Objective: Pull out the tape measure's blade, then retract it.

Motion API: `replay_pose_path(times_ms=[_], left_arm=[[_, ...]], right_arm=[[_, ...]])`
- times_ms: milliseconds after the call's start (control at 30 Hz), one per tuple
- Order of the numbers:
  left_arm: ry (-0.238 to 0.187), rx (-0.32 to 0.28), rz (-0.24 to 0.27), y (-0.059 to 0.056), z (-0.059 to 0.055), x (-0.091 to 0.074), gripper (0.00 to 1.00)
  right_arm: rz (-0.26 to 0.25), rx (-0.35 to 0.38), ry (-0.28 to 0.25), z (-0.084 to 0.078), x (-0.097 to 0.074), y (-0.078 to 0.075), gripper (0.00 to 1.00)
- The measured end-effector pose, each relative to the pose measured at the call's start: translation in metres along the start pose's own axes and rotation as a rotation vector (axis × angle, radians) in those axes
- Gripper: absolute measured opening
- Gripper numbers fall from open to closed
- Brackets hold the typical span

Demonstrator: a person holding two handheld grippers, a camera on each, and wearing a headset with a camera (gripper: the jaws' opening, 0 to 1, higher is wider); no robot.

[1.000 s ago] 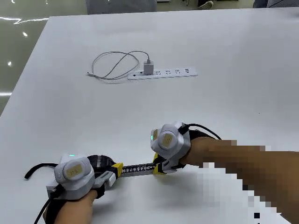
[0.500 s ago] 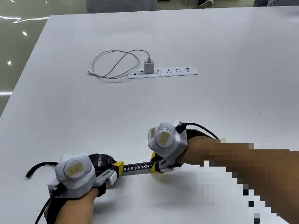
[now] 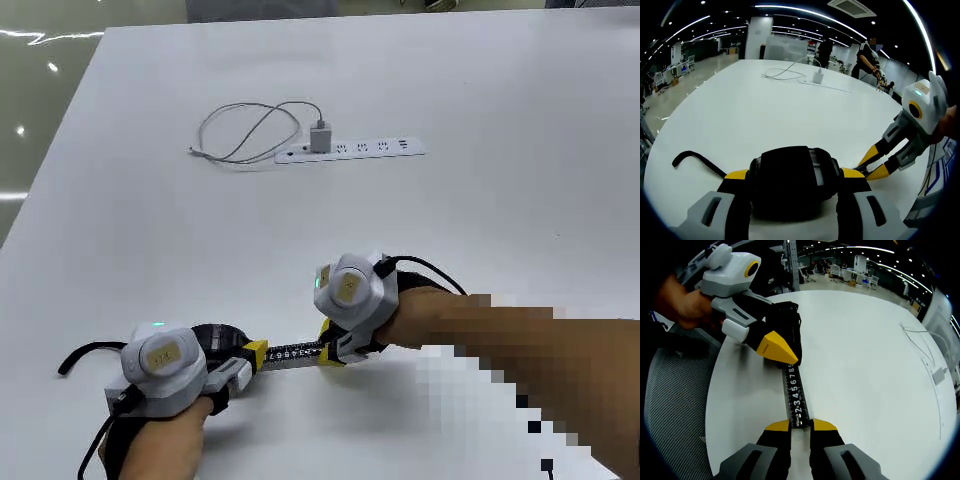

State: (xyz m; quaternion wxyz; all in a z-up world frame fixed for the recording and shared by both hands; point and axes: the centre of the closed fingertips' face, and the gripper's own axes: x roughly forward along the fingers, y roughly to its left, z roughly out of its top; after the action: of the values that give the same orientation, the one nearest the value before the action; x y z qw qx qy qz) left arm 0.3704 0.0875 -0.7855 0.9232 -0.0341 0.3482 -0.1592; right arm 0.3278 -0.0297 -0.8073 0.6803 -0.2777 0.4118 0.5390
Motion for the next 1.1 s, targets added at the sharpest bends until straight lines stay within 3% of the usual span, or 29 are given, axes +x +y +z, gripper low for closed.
replay_pose_path(times_ms=[1100], left_arm=[[0.001,-0.006,-0.004,0.0003,0.0003,-0.0003,0.65]], right_arm=[[-0.013,-0.021,-0.018,0.0082,0.0055,-0.0003,0.09]])
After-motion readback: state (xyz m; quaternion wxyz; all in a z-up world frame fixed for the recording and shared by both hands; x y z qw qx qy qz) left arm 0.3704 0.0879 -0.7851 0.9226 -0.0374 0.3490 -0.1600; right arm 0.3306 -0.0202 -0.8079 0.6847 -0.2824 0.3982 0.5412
